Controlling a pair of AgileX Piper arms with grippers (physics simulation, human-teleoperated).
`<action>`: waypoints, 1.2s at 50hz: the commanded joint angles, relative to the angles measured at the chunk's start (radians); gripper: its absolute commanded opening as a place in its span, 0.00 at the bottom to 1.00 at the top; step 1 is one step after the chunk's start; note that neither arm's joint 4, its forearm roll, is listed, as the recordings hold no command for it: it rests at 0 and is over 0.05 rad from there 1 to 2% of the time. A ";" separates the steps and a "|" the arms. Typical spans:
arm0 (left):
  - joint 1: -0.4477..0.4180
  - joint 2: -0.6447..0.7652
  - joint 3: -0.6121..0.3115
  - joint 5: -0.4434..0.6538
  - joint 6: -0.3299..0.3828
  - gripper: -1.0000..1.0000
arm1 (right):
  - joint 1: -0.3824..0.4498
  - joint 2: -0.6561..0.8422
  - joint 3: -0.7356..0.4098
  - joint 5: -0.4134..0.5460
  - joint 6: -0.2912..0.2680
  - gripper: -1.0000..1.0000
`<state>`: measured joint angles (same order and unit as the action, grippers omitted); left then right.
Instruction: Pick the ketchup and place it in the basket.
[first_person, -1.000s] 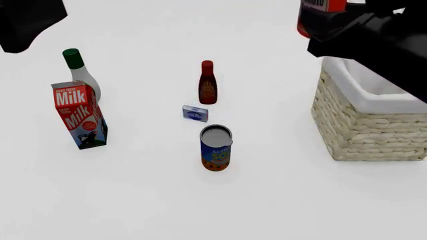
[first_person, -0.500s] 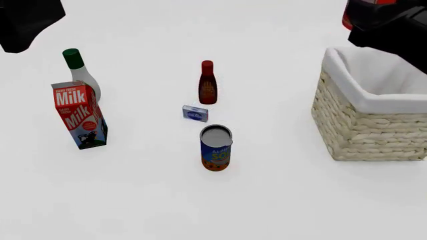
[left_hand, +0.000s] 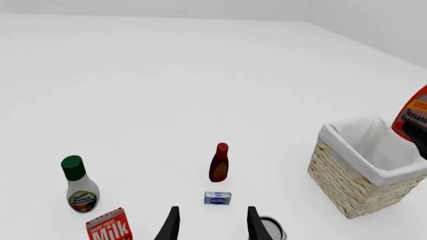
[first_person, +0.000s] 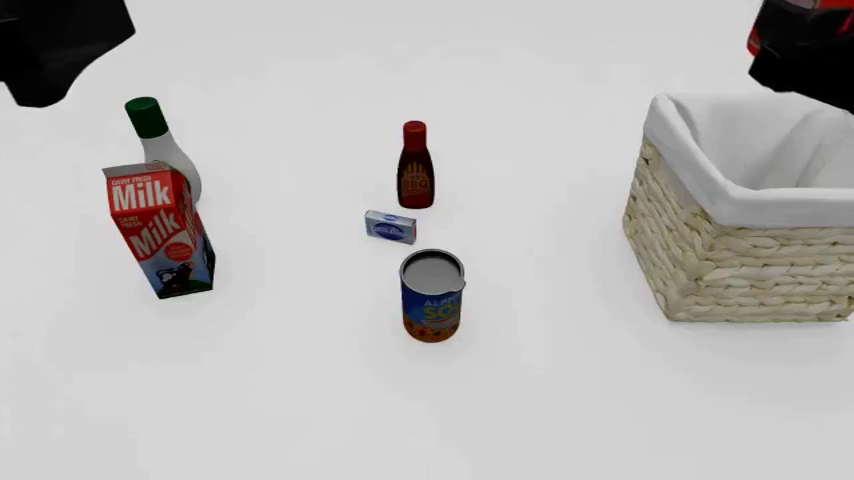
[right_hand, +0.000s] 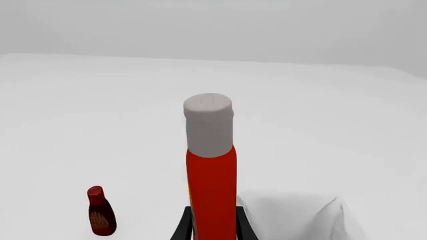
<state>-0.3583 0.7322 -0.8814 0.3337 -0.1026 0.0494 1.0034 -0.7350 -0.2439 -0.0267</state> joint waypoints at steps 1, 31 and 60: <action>-0.001 0.008 0.002 -0.008 0.001 1.00 | -0.063 0.024 -0.027 -0.002 0.025 0.00; 0.003 0.011 0.012 -0.016 -0.003 1.00 | -0.240 0.268 -0.127 -0.001 0.062 0.00; -0.003 0.017 0.009 -0.024 -0.010 1.00 | -0.272 0.406 -0.297 0.162 0.022 0.00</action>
<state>-0.3601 0.7477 -0.8740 0.3127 -0.1106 -0.2103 1.3697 -0.9816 -0.1192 -0.0093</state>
